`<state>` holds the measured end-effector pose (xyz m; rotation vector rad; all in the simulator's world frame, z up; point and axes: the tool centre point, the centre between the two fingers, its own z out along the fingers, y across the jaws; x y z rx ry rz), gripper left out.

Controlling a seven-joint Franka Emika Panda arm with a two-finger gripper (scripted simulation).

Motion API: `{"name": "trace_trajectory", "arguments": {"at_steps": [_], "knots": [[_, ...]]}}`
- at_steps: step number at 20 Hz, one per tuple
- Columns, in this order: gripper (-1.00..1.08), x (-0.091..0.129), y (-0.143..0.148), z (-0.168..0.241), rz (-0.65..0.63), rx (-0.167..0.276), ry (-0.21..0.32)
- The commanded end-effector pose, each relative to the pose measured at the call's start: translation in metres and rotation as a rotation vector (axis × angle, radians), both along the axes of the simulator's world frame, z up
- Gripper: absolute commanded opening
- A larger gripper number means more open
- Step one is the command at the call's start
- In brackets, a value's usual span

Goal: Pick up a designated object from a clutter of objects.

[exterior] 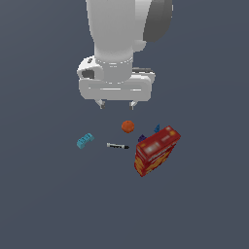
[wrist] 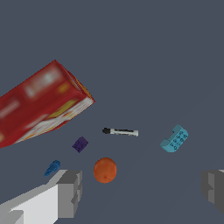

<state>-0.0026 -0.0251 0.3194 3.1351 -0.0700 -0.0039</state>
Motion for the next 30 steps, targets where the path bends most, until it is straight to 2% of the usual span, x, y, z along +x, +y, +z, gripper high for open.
{"name": "trace_trajectory", "arguments": {"at_steps": [1, 10, 17, 24, 30], "knots": [[1.0, 0.0, 0.0, 0.0, 0.0, 0.0, 0.0], [1.0, -0.009, -0.014, 0.007, -0.018, -0.023, 0.015], [1.0, -0.008, -0.014, 0.003, -0.004, -0.027, 0.015], [1.0, -0.005, -0.02, -0.016, 0.083, -0.051, 0.025], [1.0, -0.001, -0.028, -0.045, 0.218, -0.08, 0.042]]}}
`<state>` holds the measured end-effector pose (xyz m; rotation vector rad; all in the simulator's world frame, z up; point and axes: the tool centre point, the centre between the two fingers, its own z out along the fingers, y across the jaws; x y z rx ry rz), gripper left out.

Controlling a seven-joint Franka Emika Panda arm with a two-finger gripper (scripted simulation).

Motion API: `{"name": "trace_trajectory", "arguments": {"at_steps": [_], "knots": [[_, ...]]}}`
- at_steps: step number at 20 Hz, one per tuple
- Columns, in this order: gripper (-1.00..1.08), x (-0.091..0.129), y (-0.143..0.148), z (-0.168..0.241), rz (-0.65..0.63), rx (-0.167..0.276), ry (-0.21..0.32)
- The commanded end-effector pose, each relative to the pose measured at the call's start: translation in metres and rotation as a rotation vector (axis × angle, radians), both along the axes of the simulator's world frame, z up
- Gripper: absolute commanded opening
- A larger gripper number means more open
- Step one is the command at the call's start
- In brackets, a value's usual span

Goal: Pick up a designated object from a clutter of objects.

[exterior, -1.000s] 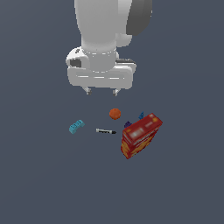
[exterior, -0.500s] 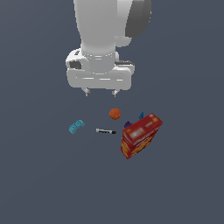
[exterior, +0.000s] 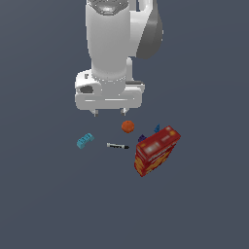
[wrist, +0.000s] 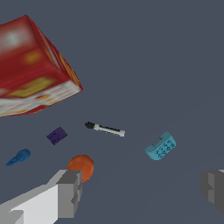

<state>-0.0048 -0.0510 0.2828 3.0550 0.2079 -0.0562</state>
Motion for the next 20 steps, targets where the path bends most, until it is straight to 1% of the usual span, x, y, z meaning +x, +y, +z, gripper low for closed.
{"name": "trace_trajectory", "arguments": {"at_steps": [1, 6, 10, 15, 20], "knots": [[1.0, 0.001, -0.004, -0.014, 0.067, -0.012, 0.01], [1.0, 0.003, -0.01, -0.047, 0.225, -0.029, 0.034], [1.0, 0.003, -0.014, -0.073, 0.356, -0.035, 0.053], [1.0, 0.002, -0.015, -0.105, 0.523, -0.031, 0.073], [1.0, -0.001, -0.014, -0.135, 0.692, -0.016, 0.086]]}}
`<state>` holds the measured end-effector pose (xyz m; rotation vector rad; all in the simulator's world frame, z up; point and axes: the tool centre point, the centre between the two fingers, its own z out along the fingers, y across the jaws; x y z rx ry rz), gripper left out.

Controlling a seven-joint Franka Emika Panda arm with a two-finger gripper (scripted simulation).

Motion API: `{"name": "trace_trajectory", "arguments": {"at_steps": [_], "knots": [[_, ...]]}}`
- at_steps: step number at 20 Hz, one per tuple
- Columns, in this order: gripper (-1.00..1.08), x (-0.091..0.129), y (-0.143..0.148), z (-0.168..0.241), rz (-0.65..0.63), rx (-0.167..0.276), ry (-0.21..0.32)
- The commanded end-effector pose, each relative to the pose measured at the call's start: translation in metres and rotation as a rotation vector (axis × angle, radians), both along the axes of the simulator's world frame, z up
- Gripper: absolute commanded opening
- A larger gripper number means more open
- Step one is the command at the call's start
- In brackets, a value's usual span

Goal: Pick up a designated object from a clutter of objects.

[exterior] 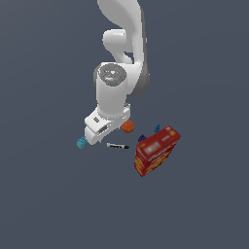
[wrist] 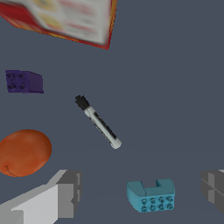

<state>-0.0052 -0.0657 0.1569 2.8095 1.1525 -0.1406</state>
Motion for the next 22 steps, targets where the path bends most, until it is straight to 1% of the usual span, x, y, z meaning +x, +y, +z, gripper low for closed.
{"name": "trace_trajectory", "arguments": {"at_steps": [1, 7, 13, 17, 22], "knots": [[1.0, -0.002, 0.001, -0.015, 0.086, 0.01, 0.008], [1.0, -0.007, 0.008, -0.048, 0.289, 0.046, 0.021], [1.0, -0.013, 0.018, -0.074, 0.474, 0.088, 0.018], [1.0, -0.016, 0.025, -0.085, 0.563, 0.112, 0.011], [1.0, -0.018, 0.03, -0.094, 0.636, 0.131, 0.002]]}}
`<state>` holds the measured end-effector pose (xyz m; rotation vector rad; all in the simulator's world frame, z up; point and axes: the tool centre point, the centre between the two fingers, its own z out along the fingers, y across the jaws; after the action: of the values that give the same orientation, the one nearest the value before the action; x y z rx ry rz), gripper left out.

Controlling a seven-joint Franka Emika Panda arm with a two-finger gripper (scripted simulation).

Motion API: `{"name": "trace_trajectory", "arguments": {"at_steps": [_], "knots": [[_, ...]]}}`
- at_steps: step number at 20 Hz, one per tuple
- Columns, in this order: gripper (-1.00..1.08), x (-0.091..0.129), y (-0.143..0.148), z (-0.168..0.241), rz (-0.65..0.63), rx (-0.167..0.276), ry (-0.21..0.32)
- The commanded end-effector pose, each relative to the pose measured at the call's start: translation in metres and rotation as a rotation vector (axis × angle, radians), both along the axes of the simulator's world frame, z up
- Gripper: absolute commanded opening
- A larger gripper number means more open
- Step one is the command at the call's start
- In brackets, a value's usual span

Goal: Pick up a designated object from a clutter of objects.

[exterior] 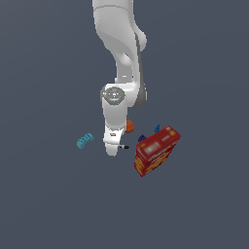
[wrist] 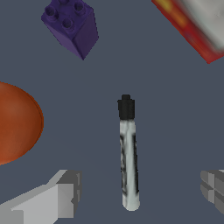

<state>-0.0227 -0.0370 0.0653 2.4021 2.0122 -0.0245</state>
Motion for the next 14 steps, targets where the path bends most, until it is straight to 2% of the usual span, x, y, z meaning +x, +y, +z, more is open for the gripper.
{"name": "trace_trajectory", "arguments": {"at_steps": [1, 14], "knots": [[1.0, -0.001, 0.003, -0.003, 0.031, 0.009, -0.004], [1.0, -0.002, 0.004, -0.02, 0.048, 0.015, -0.005]]}}
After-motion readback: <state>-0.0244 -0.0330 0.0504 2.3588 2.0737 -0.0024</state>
